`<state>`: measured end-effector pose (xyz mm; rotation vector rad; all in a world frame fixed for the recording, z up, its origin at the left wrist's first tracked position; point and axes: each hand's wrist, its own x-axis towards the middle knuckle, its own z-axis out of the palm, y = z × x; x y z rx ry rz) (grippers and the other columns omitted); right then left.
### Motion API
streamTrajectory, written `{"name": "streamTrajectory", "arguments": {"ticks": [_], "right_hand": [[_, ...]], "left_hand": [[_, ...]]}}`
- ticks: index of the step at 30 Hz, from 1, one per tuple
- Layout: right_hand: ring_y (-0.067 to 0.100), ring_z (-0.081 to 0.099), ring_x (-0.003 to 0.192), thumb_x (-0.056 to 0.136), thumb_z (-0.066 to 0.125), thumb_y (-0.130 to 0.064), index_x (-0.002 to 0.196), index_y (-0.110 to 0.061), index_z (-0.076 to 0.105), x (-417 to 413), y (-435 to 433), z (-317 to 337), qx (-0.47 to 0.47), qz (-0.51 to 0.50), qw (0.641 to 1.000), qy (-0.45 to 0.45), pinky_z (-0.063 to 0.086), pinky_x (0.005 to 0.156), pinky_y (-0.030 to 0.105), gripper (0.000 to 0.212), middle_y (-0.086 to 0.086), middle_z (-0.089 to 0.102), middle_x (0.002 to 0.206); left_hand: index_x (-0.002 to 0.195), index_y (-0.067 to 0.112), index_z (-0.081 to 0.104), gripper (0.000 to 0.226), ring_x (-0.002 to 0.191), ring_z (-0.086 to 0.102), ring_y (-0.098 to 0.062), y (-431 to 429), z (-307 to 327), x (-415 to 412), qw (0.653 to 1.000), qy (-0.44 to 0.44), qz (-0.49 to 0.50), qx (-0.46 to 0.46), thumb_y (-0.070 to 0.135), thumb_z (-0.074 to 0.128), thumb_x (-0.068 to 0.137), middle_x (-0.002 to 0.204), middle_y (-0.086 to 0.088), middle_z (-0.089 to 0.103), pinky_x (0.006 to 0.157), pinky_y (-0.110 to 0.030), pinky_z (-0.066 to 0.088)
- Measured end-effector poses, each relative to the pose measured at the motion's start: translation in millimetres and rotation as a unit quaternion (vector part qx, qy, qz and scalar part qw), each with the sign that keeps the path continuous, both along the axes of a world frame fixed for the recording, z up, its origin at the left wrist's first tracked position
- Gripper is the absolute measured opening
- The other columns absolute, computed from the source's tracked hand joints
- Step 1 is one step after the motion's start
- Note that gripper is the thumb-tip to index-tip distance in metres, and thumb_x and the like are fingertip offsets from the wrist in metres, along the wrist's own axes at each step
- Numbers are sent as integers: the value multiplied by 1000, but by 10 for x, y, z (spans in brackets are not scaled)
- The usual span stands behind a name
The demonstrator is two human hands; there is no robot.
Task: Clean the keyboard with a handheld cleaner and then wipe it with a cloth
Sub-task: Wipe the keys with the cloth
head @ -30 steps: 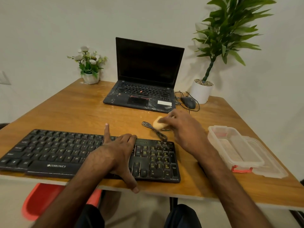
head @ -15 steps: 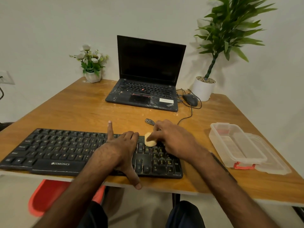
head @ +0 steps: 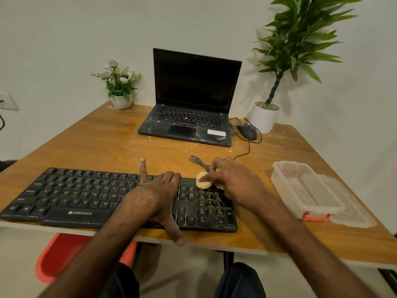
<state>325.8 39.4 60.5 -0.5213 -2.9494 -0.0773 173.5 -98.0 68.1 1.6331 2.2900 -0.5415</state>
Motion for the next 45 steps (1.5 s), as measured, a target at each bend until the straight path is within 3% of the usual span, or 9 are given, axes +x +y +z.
{"name": "streamTrajectory", "arguments": {"ticks": [6,9,14,19,23,27,33,37,45], "right_hand": [[10,42,111,93,62,-20,130,-38,57,95,116,156,-23,-69,995,71,35,82,25,42,-10,48,121],[11,43,109,94,61,-18,132,-32,57,-70,-119,-24,-27,-11,998,57,36,85,24,41,-8,50,122],[10,45,106,91,61,-7,124,-30,67,199,68,-86,-104,-1,993,55,38,88,28,40,-10,52,115],[13,49,107,91,64,-12,123,-26,67,405,173,130,-85,-71,994,0,44,92,31,35,-7,52,113],[13,46,106,94,63,-18,128,-29,63,154,34,209,-25,-82,987,134,40,86,26,36,-4,51,117],[13,46,108,91,62,-10,128,-29,62,133,-115,-56,-65,-34,997,36,41,89,28,42,-5,50,117],[16,56,104,89,67,-10,119,-24,70,384,196,263,-81,-120,988,-44,47,85,28,34,-2,57,114],[12,49,101,93,61,-12,129,-28,62,195,74,242,-49,-124,986,103,41,84,25,39,-4,52,113],[12,47,112,92,63,-12,138,-26,54,495,-535,-119,-79,-145,984,59,42,91,25,49,-7,44,125]], "left_hand": [[157,9,-12,156,155,0,-27,21,18,11,1000,-11,-3,-4,80,77,52,168,-9,3,102,-73,-29],[157,12,-17,149,155,-9,-25,81,-9,80,998,-65,-16,11,87,66,59,169,-6,-7,107,-69,-27],[157,13,10,138,152,17,-24,178,-10,171,996,-76,-20,49,90,65,57,161,-6,25,108,-67,-28],[157,11,12,139,151,21,-25,194,24,182,996,-67,-20,48,88,69,55,160,-7,28,110,-69,-24],[155,12,17,136,150,24,-25,202,28,192,997,-60,-18,48,88,68,54,157,-5,32,110,-70,-22],[156,14,14,137,150,22,-24,175,33,184,997,-64,-16,46,88,68,55,159,-5,29,108,-69,-26],[159,12,6,141,153,16,-24,164,46,169,996,-71,-23,44,89,66,57,164,-5,21,108,-68,-27],[158,13,9,141,152,19,-24,154,25,155,996,-73,-26,50,92,64,54,161,-4,26,109,-69,-25],[158,11,11,140,151,20,-26,183,39,192,997,-58,-23,34,92,62,56,162,-7,26,109,-69,-25]]}}
